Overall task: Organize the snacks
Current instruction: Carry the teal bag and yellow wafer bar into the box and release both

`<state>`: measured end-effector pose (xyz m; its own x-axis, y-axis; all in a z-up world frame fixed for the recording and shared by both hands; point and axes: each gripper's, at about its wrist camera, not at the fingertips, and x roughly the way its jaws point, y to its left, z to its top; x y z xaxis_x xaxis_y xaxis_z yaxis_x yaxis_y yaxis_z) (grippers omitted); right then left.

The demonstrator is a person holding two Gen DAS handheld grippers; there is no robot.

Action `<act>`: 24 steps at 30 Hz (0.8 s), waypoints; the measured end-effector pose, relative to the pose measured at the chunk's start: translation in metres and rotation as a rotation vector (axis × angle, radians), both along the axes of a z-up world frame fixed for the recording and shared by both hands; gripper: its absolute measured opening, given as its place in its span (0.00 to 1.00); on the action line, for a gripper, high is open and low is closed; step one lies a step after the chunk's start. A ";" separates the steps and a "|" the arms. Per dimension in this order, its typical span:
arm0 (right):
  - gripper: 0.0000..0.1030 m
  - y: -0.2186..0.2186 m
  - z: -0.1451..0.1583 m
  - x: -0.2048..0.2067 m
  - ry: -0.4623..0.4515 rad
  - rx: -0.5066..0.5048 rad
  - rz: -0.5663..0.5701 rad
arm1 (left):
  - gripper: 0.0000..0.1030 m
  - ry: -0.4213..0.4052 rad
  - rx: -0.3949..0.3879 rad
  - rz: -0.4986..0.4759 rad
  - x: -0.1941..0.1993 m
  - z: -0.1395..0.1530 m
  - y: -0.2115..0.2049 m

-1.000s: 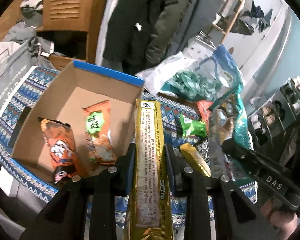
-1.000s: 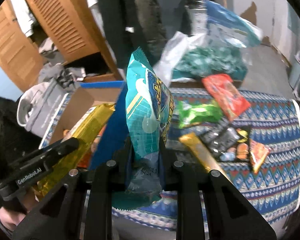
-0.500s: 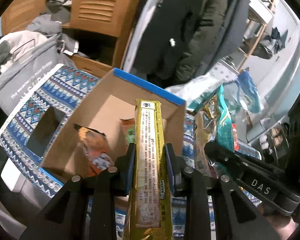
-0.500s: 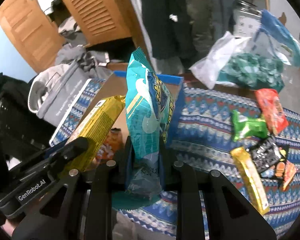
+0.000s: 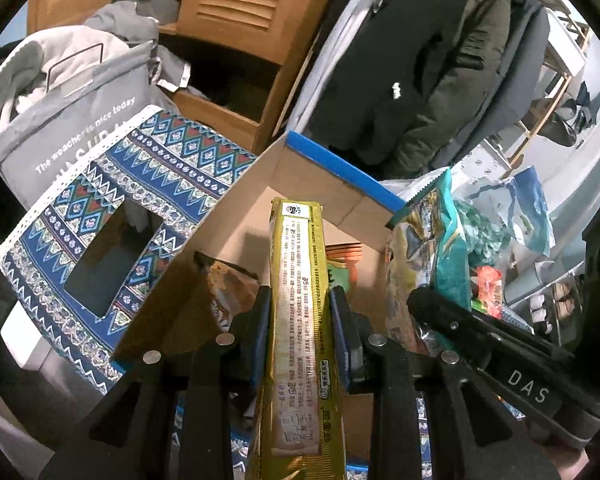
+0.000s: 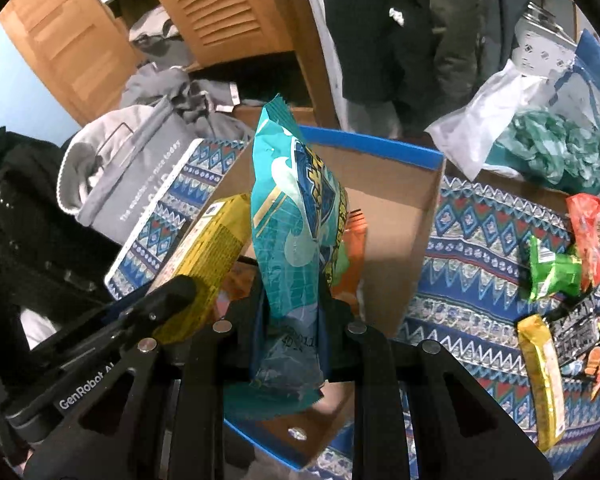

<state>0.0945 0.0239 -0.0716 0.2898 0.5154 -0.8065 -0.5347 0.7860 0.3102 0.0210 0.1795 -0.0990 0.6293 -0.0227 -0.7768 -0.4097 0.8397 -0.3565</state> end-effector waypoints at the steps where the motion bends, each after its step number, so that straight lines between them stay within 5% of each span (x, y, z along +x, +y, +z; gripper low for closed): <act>1: 0.19 0.002 -0.002 0.001 0.005 -0.002 0.001 | 0.27 0.002 -0.004 0.002 0.001 -0.002 0.001; 10: 0.32 0.004 -0.009 0.008 0.015 -0.002 -0.017 | 0.29 0.020 -0.018 0.012 0.007 -0.009 0.005; 14: 0.33 -0.001 -0.004 0.009 0.010 0.009 -0.029 | 0.44 0.001 -0.015 0.014 0.004 -0.003 0.004; 24: 0.49 -0.022 0.004 0.005 -0.008 0.004 -0.048 | 0.51 -0.003 -0.033 0.014 0.002 0.004 -0.004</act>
<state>0.0993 0.0023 -0.0678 0.3208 0.5043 -0.8018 -0.4993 0.8093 0.3093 0.0228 0.1758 -0.0948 0.6318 -0.0400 -0.7741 -0.4200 0.8217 -0.3853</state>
